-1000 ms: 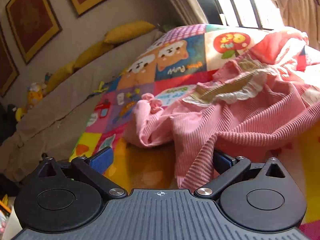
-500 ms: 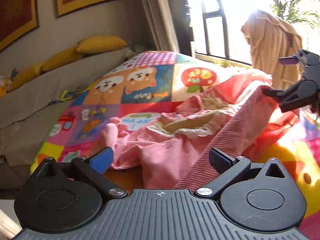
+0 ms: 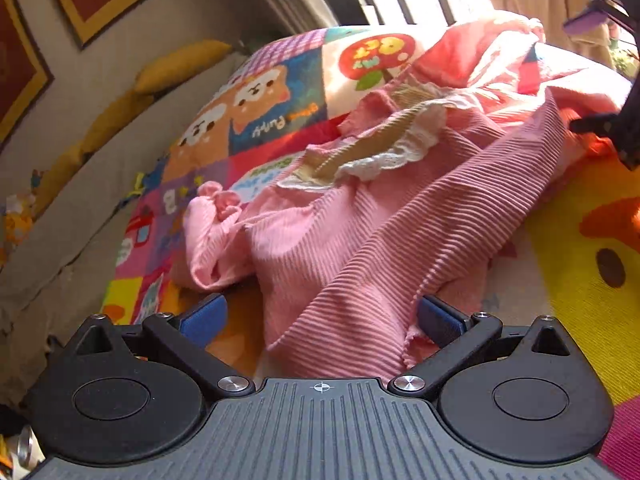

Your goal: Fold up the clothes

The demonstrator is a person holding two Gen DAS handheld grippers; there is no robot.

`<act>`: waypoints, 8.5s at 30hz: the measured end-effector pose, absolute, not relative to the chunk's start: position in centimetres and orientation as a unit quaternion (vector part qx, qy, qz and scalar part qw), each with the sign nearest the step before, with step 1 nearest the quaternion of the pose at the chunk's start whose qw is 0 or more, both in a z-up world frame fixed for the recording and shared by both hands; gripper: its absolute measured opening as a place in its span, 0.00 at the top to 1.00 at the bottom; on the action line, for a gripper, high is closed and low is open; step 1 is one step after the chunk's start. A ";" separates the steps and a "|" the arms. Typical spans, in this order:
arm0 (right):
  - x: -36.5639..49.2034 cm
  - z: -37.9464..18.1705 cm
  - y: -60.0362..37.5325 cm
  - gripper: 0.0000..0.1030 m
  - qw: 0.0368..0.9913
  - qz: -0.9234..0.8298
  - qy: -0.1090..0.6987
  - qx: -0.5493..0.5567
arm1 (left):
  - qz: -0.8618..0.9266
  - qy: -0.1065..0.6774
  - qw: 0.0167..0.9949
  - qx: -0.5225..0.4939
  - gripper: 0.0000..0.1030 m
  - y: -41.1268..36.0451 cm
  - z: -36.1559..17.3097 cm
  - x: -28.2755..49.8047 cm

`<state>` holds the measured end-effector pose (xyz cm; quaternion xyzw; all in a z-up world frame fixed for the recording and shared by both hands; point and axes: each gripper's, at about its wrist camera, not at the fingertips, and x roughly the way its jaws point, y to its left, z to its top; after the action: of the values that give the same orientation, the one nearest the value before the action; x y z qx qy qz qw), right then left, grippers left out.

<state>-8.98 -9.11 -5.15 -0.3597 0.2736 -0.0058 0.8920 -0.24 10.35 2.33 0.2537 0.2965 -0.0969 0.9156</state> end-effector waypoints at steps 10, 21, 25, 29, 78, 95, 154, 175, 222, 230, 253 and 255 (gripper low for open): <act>-9.5 -5.9 -12.8 0.00 0.890 -0.154 0.232 -0.362 | -0.032 0.301 0.915 0.266 0.00 14.2 2.6 -0.8; -9.6 -5.8 -13.3 0.00 0.891 -0.109 0.280 -0.341 | -0.082 0.318 0.895 0.302 0.00 12.8 0.9 -2.1; -10.5 -6.0 -12.7 0.00 0.890 -0.123 0.264 -0.350 | -0.078 0.314 0.896 0.303 0.00 12.6 0.9 -2.7; -11.2 -6.8 -11.4 0.00 0.898 -0.076 0.272 -0.338 | -0.078 0.309 0.900 0.298 0.00 12.1 0.7 -2.5; -14.6 7.9 -14.6 0.00 0.959 -0.174 0.081 -0.210 | 0.045 0.096 0.957 0.269 0.00 15.4 13.6 -6.3; -18.4 5.0 -10.6 0.00 0.931 0.212 0.273 -0.114 | -0.014 0.229 0.916 0.330 0.00 14.9 5.5 -7.3; -11.7 8.0 -15.5 0.00 0.944 0.077 0.314 -0.063 | -0.291 0.271 0.915 0.061 0.00 11.1 10.1 -3.4; 9.5 -4.9 -6.5 0.00 0.867 0.169 0.459 -0.091 | -0.269 0.447 0.813 -0.258 0.00 14.8 -0.1 18.3; -14.4 -1.5 -17.4 0.00 0.928 0.004 0.350 -0.129 | -0.342 0.399 0.844 -0.108 0.00 17.2 4.3 -3.1; -14.9 -4.0 -18.5 0.00 0.900 -0.036 0.391 -0.188 | -0.373 0.449 0.807 -0.095 0.00 14.4 1.1 -2.6; -5.4 -4.4 -4.9 0.00 0.876 0.258 0.371 -0.172 | -0.275 0.377 0.870 -0.159 0.00 13.1 3.5 5.6; -6.7 -4.5 -4.9 0.00 0.859 0.301 0.383 -0.160 | -0.279 0.374 0.874 -0.136 0.00 12.4 3.0 5.8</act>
<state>-6.71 -4.95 -4.46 -0.1600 0.3827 0.3008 0.8587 5.76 12.41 2.97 -0.1355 0.3741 -0.2787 0.8741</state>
